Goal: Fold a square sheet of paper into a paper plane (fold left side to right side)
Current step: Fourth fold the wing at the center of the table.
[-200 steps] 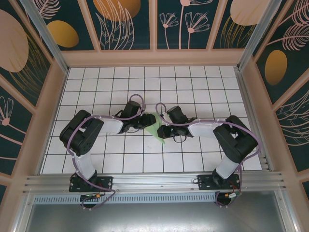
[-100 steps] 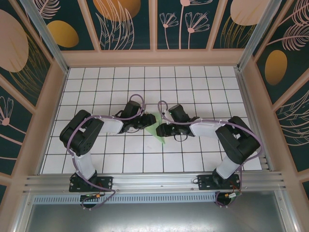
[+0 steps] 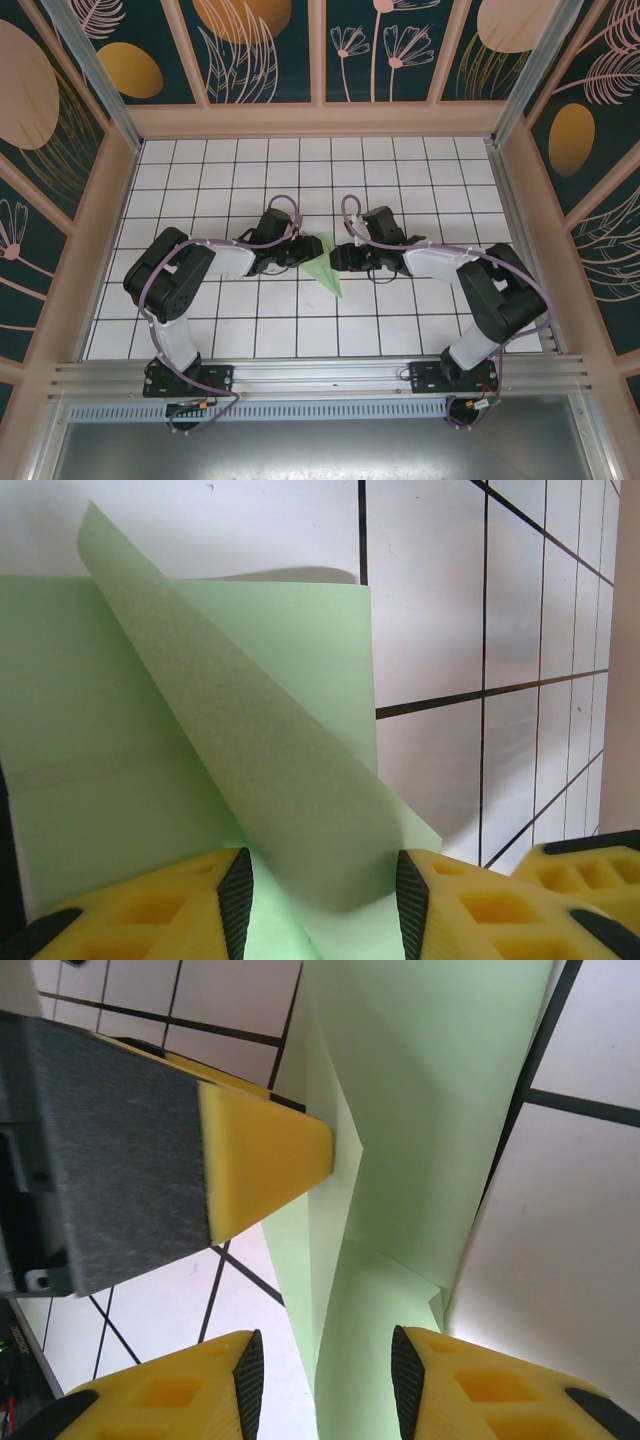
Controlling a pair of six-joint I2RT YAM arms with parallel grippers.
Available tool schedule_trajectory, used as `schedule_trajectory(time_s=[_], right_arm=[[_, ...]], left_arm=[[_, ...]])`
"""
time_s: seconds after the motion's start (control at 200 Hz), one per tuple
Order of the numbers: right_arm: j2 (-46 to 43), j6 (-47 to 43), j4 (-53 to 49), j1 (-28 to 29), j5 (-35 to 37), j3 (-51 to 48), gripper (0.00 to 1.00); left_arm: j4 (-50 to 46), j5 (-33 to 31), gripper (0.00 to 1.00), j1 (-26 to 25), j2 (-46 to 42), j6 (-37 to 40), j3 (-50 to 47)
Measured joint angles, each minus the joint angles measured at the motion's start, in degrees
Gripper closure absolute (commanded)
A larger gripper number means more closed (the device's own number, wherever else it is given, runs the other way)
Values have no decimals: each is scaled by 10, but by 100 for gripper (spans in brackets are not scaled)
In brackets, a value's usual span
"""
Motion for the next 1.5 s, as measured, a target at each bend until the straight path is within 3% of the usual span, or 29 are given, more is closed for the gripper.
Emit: schedule_trajectory(time_s=[0.17,0.601,1.501], right_arm=[[36,3,3,0,-12,18,62],[61,10,10,0,-22,31,97],[86,-3,-29,0,39,50,96]], left_arm=[[0,0,54,0,0,0,0],[0,0,54,-1,0,4,0],[-2,0,54,-1,0,9,0]])
